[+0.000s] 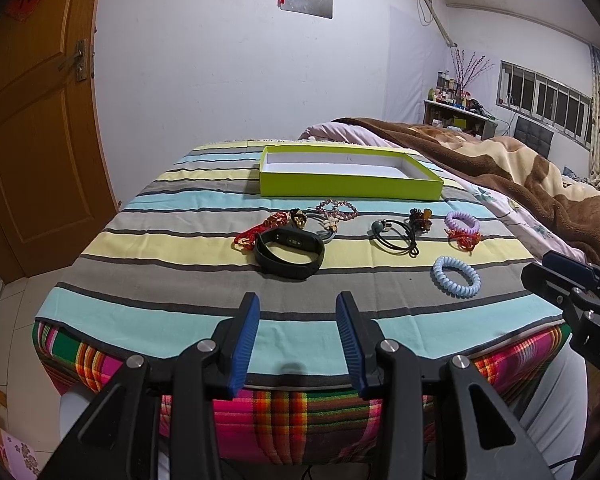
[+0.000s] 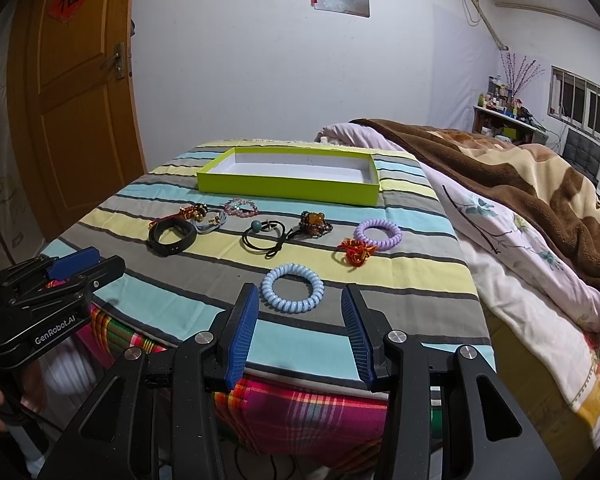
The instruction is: Organize jewelry
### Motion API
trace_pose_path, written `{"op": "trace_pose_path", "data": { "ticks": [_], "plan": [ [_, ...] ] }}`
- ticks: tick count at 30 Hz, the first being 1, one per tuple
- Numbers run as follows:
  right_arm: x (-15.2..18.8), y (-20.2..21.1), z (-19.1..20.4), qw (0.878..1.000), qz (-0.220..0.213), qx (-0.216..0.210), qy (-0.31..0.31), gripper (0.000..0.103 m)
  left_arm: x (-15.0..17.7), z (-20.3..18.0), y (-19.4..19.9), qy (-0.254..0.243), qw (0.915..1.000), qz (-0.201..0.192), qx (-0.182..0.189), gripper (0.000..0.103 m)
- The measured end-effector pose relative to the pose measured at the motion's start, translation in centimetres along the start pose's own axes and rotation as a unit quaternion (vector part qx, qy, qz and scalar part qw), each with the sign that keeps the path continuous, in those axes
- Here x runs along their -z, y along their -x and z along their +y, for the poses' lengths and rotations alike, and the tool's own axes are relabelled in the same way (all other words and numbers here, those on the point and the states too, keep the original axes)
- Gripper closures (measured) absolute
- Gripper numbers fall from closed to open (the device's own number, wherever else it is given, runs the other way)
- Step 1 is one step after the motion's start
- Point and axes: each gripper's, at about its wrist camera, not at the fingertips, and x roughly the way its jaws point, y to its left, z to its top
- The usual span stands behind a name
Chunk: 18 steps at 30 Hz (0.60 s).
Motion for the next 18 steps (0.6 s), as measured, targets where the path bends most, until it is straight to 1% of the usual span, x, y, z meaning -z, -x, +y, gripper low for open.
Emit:
{"op": "trace_pose_path", "data": {
  "ticks": [12, 18],
  "plan": [
    [0.0, -0.5, -0.1, 1.0, 0.005, 0.001, -0.003, 0.059, 0.1, 0.1, -0.4, 0.0, 1.0, 0.004, -0.001, 0.062],
    [-0.5, -1.8, -0.5, 1.0, 0.015, 0.003, -0.003, 0.059, -0.8, 1.0, -1.7, 0.009, 0.9998, 0.008, -0.014, 0.062]
  ]
}}
